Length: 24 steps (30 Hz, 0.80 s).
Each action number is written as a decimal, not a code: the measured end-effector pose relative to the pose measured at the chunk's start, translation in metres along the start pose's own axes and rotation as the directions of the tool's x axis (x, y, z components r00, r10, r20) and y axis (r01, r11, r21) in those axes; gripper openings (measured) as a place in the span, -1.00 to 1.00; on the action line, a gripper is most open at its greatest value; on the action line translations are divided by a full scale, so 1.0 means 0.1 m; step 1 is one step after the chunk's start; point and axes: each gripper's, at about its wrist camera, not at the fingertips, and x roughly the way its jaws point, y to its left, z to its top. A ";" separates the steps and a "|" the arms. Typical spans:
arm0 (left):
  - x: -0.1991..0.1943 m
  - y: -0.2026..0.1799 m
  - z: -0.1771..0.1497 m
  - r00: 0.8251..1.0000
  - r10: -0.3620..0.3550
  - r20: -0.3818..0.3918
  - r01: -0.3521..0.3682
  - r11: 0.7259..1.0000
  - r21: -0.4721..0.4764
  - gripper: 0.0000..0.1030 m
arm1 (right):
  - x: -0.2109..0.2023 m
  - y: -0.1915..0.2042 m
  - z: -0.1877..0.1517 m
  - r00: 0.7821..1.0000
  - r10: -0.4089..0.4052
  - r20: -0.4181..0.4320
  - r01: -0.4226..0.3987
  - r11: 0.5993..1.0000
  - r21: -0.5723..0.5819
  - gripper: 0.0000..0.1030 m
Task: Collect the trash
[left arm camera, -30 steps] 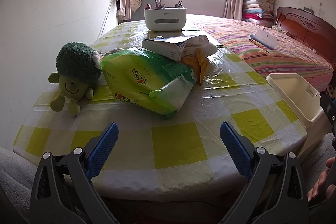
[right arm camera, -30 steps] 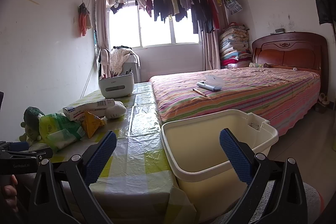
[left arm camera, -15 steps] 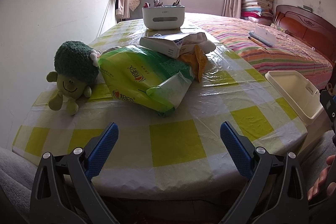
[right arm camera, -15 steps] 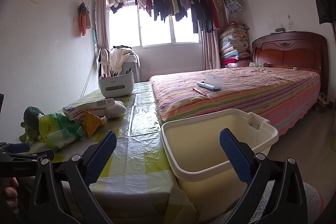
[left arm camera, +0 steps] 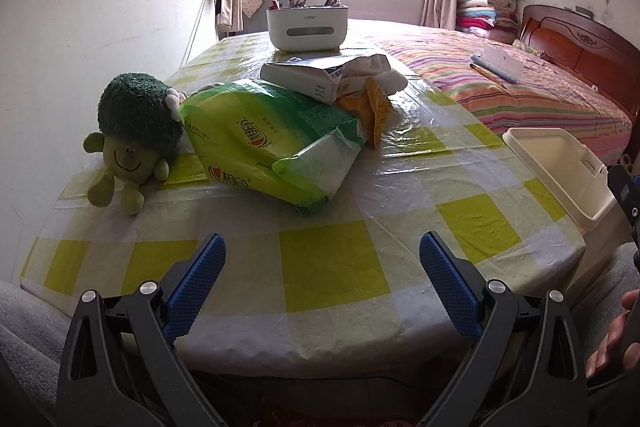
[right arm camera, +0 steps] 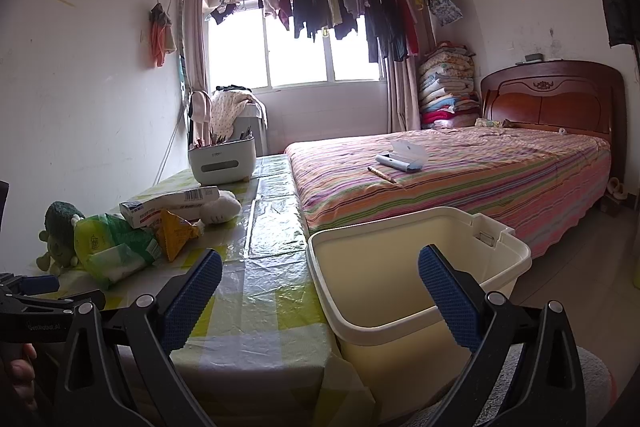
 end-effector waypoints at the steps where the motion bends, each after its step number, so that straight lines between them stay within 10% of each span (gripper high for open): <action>1: 0.00 0.00 0.00 1.000 -0.001 0.000 0.001 1.000 0.000 0.86 | 0.00 0.00 0.00 1.000 0.000 0.000 0.000 1.000 0.000 0.86; 24: -0.01 0.08 -0.01 1.000 0.030 -0.007 -0.030 0.999 -0.014 0.86 | 0.00 0.03 -0.02 1.000 0.006 -0.004 -0.006 1.000 0.006 0.86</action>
